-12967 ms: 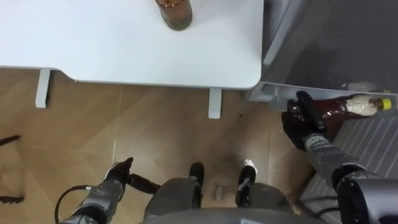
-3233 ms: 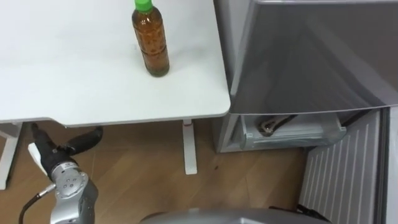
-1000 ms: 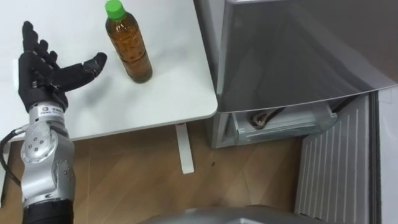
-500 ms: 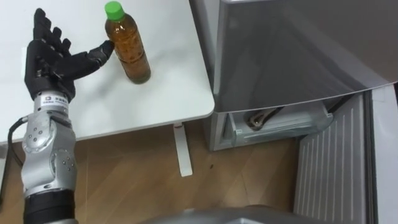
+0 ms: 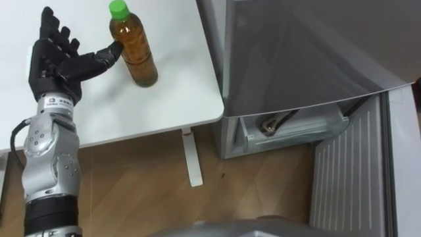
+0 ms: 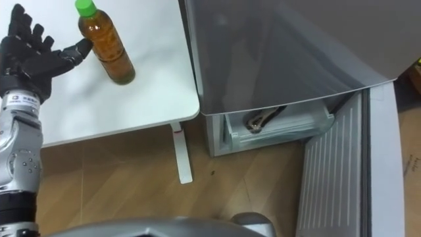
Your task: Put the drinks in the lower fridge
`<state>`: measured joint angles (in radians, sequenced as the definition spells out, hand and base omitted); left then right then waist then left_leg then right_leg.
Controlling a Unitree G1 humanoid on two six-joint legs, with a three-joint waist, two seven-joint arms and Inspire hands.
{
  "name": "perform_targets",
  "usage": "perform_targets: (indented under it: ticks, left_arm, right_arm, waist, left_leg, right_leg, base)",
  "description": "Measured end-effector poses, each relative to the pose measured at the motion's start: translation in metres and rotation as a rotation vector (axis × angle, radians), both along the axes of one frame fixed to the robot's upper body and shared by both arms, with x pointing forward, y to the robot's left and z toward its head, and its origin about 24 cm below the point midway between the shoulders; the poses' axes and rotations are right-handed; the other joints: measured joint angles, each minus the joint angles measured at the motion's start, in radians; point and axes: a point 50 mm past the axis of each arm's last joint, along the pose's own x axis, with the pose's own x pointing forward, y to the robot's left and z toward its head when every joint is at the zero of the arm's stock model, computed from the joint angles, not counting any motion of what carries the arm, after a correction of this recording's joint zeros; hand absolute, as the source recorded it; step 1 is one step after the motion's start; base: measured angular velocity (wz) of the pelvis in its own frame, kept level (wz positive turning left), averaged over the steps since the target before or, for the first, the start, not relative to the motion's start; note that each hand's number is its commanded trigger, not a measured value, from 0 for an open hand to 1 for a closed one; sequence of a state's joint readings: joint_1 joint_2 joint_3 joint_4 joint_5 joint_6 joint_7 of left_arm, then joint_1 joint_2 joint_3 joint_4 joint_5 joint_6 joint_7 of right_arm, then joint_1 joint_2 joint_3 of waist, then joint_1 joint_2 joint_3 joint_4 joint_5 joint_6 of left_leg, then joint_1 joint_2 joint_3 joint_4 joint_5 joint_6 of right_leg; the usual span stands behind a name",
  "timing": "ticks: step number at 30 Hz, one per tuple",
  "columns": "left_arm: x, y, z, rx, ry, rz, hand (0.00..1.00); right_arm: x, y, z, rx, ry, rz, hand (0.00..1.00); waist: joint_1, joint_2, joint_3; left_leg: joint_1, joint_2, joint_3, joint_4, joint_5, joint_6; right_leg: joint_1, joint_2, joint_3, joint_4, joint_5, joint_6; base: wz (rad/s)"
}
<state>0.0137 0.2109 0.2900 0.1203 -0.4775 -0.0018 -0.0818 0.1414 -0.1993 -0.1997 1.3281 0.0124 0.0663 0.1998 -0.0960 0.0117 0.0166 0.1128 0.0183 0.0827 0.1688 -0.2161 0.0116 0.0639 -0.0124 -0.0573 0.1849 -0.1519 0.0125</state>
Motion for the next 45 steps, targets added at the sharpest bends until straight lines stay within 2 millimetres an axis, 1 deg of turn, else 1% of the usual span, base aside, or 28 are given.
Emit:
perform_targets:
  ticks: [2, 3, 6, 9, 15, 28, 39, 42, 45]
  left_arm:
    - [0.000, -0.001, 0.000, 0.000, -0.002, -0.014, 0.00]
    - [0.000, -0.001, 0.000, -0.001, -0.003, -0.021, 0.00]
    - [0.000, -0.002, 0.000, -0.002, -0.004, -0.041, 0.00]
    - [0.001, -0.003, 0.000, -0.014, -0.008, -0.057, 0.00]
    - [0.005, -0.006, 0.005, -0.021, -0.039, -0.106, 0.00]
    - [0.007, -0.007, 0.008, -0.013, -0.054, -0.139, 0.00]
    - [0.009, -0.007, 0.010, 0.014, -0.050, -0.176, 0.00]
    - [0.009, -0.007, 0.010, 0.018, -0.048, -0.182, 0.00]
    - [0.013, -0.009, 0.004, 0.013, -0.019, -0.208, 0.00]
  right_arm:
    - [0.001, 0.000, 0.000, -0.001, 0.000, 0.008, 0.00]
    - [0.001, -0.001, 0.000, -0.004, -0.002, 0.007, 0.00]
    - [0.000, -0.001, 0.000, -0.005, -0.002, 0.000, 0.00]
    - [-0.001, -0.001, 0.000, -0.005, 0.000, -0.001, 0.00]
    - [0.005, -0.002, 0.001, 0.002, -0.021, 0.006, 0.00]
    - [0.006, -0.002, 0.001, -0.003, -0.023, 0.007, 0.00]
    - [0.005, -0.004, 0.002, 0.005, -0.019, 0.017, 0.00]
    - [0.005, -0.005, 0.002, 0.002, -0.013, 0.031, 0.00]
    - [0.005, -0.006, 0.002, -0.002, -0.006, 0.052, 0.00]
  waist:
    - [-0.005, 0.002, -0.0011]
    - [-0.007, 0.004, -0.0038]
    - [-0.008, 0.009, -0.0067]
    - [-0.010, 0.012, -0.0081]
    - [-0.010, 0.011, -0.0073]
    - [-0.010, 0.008, -0.0053]
    - [-0.012, 0.008, -0.0057]
    - [-0.013, 0.009, -0.0060]
    - [-0.011, 0.012, -0.0071]
  left_leg:
    - [0.000, 0.000, 0.001, 0.000, 0.000, 0.000]
    - [0.001, 0.000, 0.001, 0.000, 0.000, 0.000]
    - [-0.002, 0.000, 0.005, 0.000, 0.000, 0.000]
    - [0.001, 0.001, 0.009, -0.002, 0.000, 0.000]
    - [0.001, 0.001, 0.010, -0.002, 0.000, 0.000]
    - [0.000, 0.001, 0.012, -0.005, 0.000, 0.000]
    - [0.001, 0.001, 0.013, -0.005, 0.000, -0.001]
    - [0.001, 0.001, 0.012, -0.005, 0.000, -0.001]
    - [0.001, 0.001, 0.012, -0.005, 0.000, -0.001]
  right_leg:
    - [-0.001, 0.000, 0.001, 0.000, 0.000, 0.000]
    - [-0.007, 0.000, 0.001, 0.001, 0.000, 0.000]
    - [-0.011, 0.000, 0.002, 0.003, 0.000, 0.000]
    - [-0.011, 0.001, 0.005, 0.003, 0.000, 0.000]
    - [-0.012, 0.001, 0.005, 0.005, 0.000, 0.000]
    - [-0.015, 0.001, 0.005, 0.001, -0.002, -0.001]
    - [-0.014, 0.001, 0.004, 0.001, -0.002, -0.001]
    - [-0.015, 0.001, 0.004, 0.001, -0.002, -0.001]
    - [-0.014, 0.001, 0.004, 0.003, -0.002, -0.001]
  base:
    - [0.00]
    - [-0.04]
    - [-0.04]
    - [-0.01]
    - [0.00]
    - [0.00]
    - [0.00]
    - [0.00]
    - [0.00]
